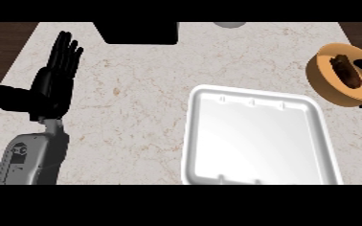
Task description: Pick the sweet potato from the tray and place it in the pot
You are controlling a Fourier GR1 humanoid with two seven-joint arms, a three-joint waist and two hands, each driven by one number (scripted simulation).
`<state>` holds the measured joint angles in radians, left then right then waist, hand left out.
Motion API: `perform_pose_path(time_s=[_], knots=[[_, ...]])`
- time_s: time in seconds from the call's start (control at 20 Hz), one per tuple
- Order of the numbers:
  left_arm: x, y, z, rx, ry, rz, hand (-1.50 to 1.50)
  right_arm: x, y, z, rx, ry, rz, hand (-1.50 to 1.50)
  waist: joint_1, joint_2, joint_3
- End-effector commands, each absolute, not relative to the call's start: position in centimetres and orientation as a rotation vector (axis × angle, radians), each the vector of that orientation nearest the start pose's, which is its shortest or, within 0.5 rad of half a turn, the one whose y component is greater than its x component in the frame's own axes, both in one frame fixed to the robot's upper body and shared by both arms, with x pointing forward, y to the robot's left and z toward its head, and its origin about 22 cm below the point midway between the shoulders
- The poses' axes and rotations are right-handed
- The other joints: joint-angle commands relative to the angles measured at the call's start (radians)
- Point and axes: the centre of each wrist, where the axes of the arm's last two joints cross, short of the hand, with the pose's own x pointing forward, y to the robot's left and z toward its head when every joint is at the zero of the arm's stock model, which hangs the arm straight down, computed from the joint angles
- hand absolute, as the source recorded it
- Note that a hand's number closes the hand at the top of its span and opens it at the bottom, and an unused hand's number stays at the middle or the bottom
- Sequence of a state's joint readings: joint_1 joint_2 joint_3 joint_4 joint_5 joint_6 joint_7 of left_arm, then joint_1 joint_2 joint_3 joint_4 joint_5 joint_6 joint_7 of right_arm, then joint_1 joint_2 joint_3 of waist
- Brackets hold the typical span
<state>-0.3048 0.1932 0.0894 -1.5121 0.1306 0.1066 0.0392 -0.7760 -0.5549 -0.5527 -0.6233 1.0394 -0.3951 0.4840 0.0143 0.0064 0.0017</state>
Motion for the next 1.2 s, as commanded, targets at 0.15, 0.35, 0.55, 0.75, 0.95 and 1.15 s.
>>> perform_pose_path(time_s=[0.15, 0.35, 0.55, 0.75, 0.95, 1.15], knots=[[30.3, 25.9, 8.3, 0.098, -1.768, 0.031, 0.00, 39.6, -41.1, 12.2, -1.433, -1.125, -0.235, -1.50, 0.009, -0.003, 0.000], [29.7, 26.8, 7.2, 0.111, -1.780, 0.029, 0.00, 38.9, -42.8, 13.4, -1.401, -1.168, -0.415, -1.50, 0.000, -0.003, 0.000], [29.1, 27.6, 8.2, 0.111, -1.754, 0.045, 0.00, 37.1, -44.7, 15.3, -1.362, -1.240, -0.544, -1.50, -0.013, -0.009, -0.001], [30.6, 27.1, 8.4, 0.133, -1.746, 0.059, 0.00, 35.0, -44.5, 14.4, -1.373, -1.320, -0.647, -1.50, -0.032, -0.011, -0.002], [30.2, 25.6, 8.1, 0.136, -1.751, 0.077, 0.00, 31.7, -46.3, 14.0, -1.408, -1.353, -0.707, -1.50, -0.029, -0.010, -0.002], [29.1, 26.6, 7.7, 0.107, -1.750, 0.063, 0.00, 26.7, -48.7, 12.4, -1.403, -1.379, -0.758, -1.50, -0.025, -0.010, -0.001]])
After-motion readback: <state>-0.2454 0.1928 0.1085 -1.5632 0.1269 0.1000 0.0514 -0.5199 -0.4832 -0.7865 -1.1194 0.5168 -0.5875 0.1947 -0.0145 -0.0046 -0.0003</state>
